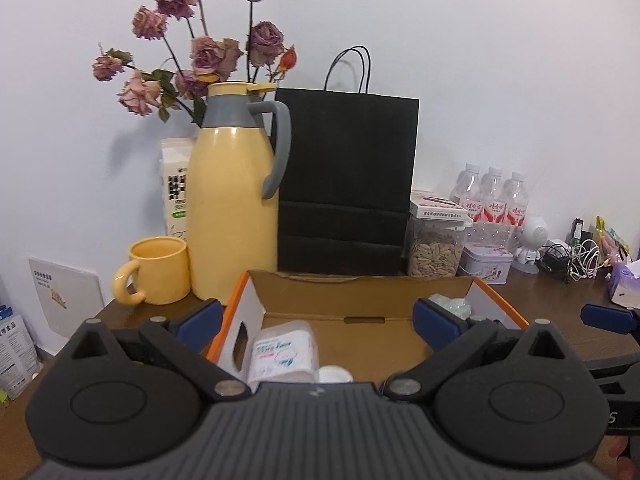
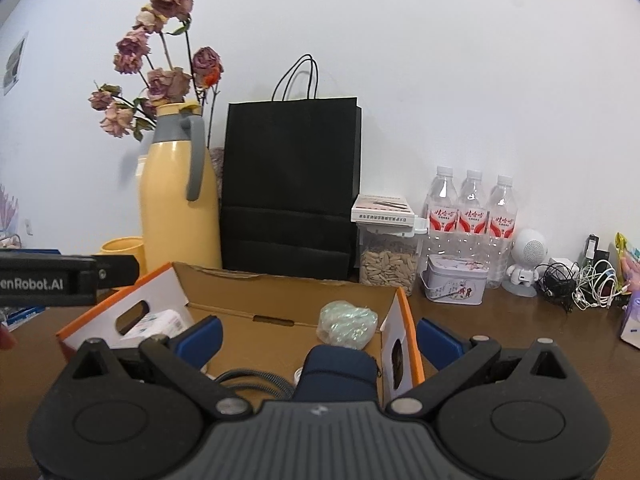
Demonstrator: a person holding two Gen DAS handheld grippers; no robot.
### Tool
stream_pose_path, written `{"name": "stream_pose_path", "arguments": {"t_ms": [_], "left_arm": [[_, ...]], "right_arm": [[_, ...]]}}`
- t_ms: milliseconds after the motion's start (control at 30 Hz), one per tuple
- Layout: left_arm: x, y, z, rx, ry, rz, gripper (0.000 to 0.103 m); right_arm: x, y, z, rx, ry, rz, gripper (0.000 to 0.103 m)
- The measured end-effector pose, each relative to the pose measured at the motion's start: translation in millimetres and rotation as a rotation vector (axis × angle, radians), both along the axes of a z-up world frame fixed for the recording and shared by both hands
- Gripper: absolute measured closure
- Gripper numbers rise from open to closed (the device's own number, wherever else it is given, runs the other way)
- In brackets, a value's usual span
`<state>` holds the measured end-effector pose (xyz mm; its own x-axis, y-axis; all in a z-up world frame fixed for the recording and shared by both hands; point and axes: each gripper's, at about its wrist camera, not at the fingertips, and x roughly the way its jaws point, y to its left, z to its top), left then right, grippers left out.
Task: Organize objects
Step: 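Move both tools back toward the purple pouch and plush toy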
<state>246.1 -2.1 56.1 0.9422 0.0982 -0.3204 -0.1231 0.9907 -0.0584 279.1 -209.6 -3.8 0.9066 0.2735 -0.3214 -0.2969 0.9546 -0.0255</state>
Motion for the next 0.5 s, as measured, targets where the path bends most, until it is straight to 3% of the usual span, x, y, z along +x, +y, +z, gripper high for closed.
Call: {"name": "stream_pose_path", "arguments": {"t_ms": [500], "left_arm": [[-94.0, 17.6, -7.2, 0.017, 0.040, 0.026, 0.000]], "right_arm": [[-87.9, 0.0, -16.8, -0.017, 0.063, 0.022, 0.000]]}}
